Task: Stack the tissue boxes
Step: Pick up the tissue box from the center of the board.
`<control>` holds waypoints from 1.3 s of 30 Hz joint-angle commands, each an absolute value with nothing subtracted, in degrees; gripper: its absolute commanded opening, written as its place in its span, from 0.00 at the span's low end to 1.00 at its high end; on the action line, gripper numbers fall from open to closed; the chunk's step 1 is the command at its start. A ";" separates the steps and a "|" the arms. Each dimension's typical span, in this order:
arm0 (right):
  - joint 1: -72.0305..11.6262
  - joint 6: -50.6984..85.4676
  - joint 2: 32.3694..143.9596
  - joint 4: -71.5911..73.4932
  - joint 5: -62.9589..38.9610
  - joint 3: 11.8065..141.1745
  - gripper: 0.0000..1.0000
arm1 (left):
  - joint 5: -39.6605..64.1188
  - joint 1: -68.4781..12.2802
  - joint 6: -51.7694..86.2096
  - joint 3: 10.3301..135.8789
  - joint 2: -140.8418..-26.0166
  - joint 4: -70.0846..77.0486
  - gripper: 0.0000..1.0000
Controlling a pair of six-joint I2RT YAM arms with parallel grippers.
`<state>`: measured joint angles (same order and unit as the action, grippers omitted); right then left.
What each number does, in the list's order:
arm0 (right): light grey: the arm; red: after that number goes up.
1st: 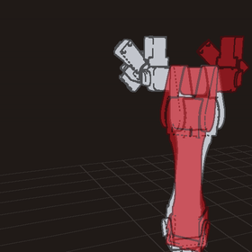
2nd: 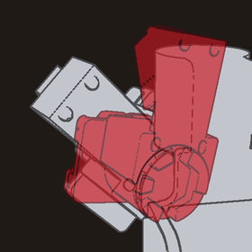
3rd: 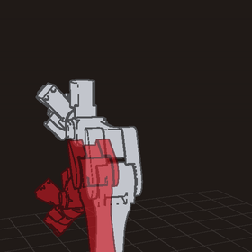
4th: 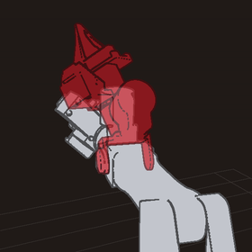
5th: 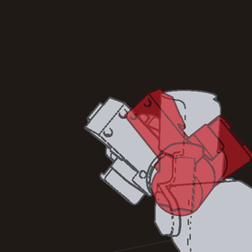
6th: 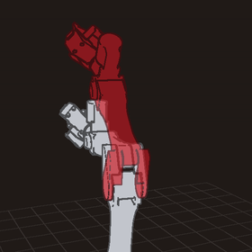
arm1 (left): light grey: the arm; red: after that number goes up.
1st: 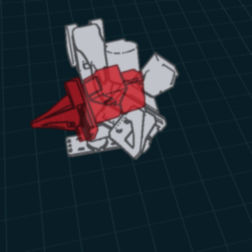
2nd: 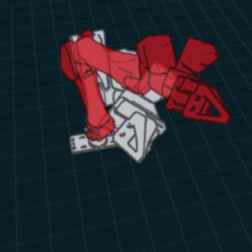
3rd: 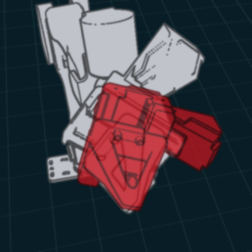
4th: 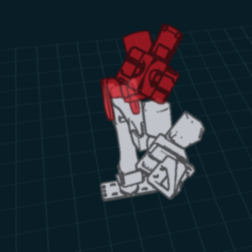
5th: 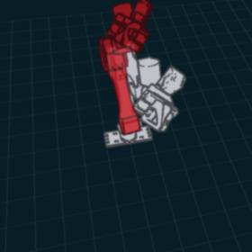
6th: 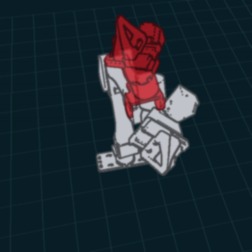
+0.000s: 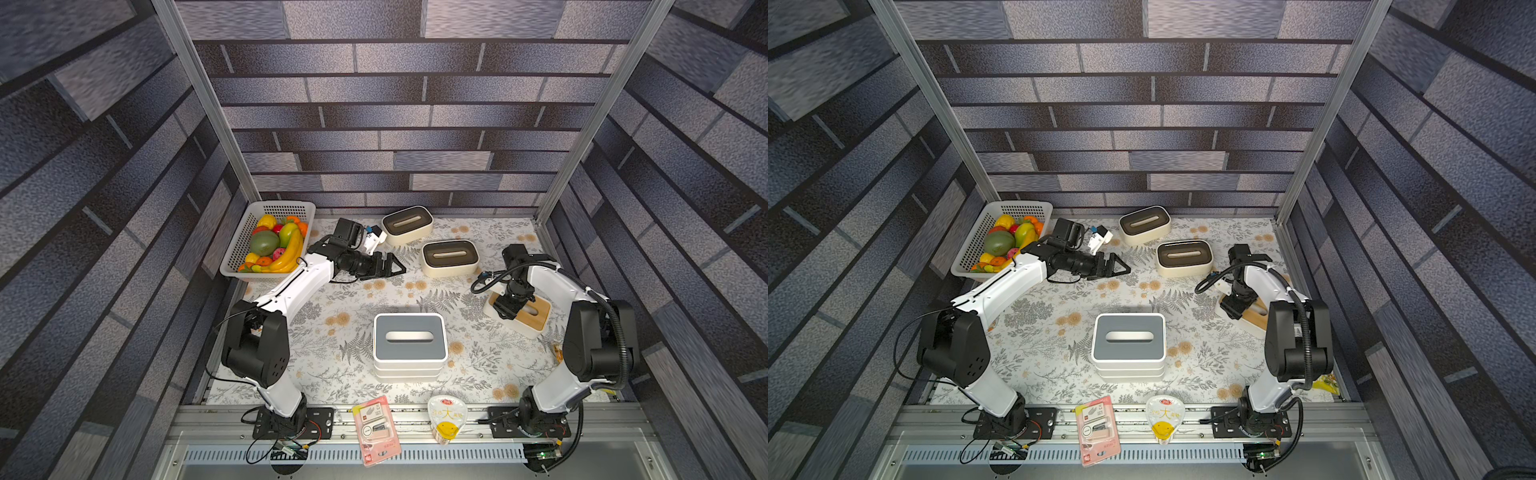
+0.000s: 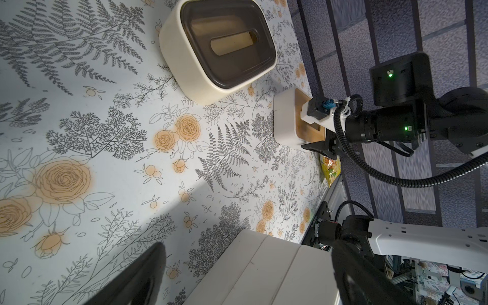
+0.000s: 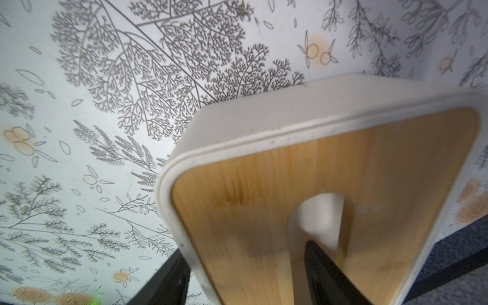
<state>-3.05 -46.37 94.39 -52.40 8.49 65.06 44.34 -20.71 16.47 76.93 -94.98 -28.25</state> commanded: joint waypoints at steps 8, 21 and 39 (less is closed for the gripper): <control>-2.46 -46.50 95.43 -52.27 7.29 64.25 0.65 | 44.03 -21.56 14.50 76.75 -95.01 -28.94 1.00; -2.41 -46.12 96.74 -53.43 5.63 65.48 0.57 | 43.68 -22.32 13.89 76.99 -95.40 -29.62 1.00; -7.74 -46.89 87.16 -55.63 3.66 65.56 0.47 | 45.95 -18.88 17.44 76.24 -94.21 -26.77 1.00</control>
<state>-6.46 -46.57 90.87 -53.10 4.12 65.17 44.80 -20.43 15.75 76.90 -94.98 -28.38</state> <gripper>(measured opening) 0.510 0.997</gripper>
